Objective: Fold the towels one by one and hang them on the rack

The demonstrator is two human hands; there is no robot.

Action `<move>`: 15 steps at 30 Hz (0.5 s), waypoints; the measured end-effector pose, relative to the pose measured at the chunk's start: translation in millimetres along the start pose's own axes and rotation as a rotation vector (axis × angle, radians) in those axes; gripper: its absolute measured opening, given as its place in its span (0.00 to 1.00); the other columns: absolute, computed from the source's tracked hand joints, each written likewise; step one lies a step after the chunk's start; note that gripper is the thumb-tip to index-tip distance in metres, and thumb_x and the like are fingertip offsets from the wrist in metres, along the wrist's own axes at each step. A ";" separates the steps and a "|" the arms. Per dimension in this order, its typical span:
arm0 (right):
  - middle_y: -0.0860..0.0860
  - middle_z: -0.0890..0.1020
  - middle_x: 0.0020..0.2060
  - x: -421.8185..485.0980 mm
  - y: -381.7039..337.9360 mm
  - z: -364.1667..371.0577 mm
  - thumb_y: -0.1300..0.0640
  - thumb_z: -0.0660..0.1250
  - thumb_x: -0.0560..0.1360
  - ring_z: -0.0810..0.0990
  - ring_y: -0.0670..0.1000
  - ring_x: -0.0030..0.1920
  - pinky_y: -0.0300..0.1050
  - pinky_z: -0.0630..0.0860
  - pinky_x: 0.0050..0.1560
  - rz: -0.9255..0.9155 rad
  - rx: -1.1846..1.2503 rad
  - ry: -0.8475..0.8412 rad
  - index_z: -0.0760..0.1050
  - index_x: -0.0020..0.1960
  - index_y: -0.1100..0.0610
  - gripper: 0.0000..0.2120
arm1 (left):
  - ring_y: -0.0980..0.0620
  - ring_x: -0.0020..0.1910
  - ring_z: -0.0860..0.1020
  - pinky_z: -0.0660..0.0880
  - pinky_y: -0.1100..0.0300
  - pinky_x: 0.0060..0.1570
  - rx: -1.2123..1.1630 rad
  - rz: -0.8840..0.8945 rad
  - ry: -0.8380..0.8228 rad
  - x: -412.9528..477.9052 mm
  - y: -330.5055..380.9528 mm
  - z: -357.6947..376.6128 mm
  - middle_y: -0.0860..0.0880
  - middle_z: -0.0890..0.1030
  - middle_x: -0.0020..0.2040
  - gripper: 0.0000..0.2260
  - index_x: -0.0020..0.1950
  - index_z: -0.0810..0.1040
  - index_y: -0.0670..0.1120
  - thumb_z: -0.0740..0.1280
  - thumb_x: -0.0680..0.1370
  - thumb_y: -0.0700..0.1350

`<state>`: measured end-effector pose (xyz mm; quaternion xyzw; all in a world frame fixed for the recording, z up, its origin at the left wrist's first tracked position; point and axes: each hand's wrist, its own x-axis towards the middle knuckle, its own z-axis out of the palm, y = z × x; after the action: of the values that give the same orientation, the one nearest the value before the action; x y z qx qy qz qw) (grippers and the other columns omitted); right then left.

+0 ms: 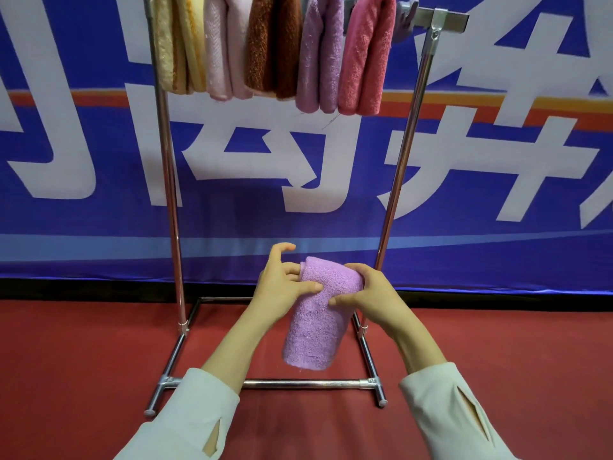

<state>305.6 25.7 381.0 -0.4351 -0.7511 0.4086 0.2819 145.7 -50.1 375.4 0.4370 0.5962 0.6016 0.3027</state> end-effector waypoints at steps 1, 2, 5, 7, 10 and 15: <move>0.52 0.78 0.57 0.1 0.6 0.0 0.58 0.82 0.60 0.78 0.52 0.57 0.49 0.76 0.59 -0.002 -0.027 0.012 0.74 0.64 0.56 0.35 | 0.44 0.50 0.82 0.77 0.46 0.57 0.008 0.005 0.013 -0.2 -0.1 1.3 0.43 0.81 0.50 0.37 0.64 0.63 0.50 0.79 0.63 0.34; 0.51 0.79 0.55 -0.1 0.8 -0.6 0.56 0.82 0.60 0.79 0.52 0.55 0.48 0.76 0.56 -0.003 -0.053 0.025 0.75 0.62 0.55 0.32 | 0.45 0.49 0.82 0.77 0.48 0.56 0.000 0.009 0.033 -0.5 0.0 2.3 0.45 0.81 0.49 0.37 0.64 0.61 0.50 0.79 0.63 0.35; 0.50 0.81 0.49 -2.6 -0.9 -4.0 0.51 0.81 0.61 0.79 0.51 0.50 0.45 0.76 0.49 -0.017 -0.108 0.049 0.78 0.55 0.54 0.26 | 0.52 0.43 0.80 0.76 0.64 0.46 -0.100 0.011 0.074 -1.8 2.2 2.4 0.48 0.79 0.44 0.36 0.63 0.60 0.49 0.78 0.65 0.34; 0.50 0.82 0.46 -4.2 -2.5 -5.8 0.49 0.80 0.62 0.80 0.50 0.47 0.47 0.76 0.48 -0.036 -0.101 0.043 0.79 0.52 0.54 0.22 | 0.57 0.37 0.78 0.75 0.71 0.39 -0.153 0.017 0.066 -2.5 4.0 2.1 0.49 0.77 0.43 0.35 0.63 0.60 0.47 0.77 0.65 0.31; 0.48 0.81 0.38 -6.2 -5.3 -8.4 0.50 0.79 0.63 0.77 0.48 0.40 0.45 0.73 0.43 -0.054 -0.072 0.027 0.80 0.44 0.54 0.15 | 0.60 0.33 0.76 0.74 0.72 0.36 -0.185 0.053 0.059 -1.0 3.7 2.5 0.48 0.75 0.43 0.35 0.64 0.61 0.46 0.76 0.66 0.29; 0.51 0.80 0.38 -12.1 -9.6 -16.7 0.55 0.77 0.64 0.76 0.47 0.40 0.42 0.72 0.43 -0.092 0.178 -0.080 0.80 0.45 0.60 0.13 | 0.60 0.38 0.77 0.75 0.70 0.41 -0.134 0.156 0.032 -0.3 6.1 -0.6 0.47 0.74 0.49 0.36 0.64 0.61 0.48 0.77 0.65 0.31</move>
<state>320.2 18.4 396.8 -0.3571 -0.7417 0.4773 0.3077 146.3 -51.2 381.4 0.4512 0.5235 0.6688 0.2740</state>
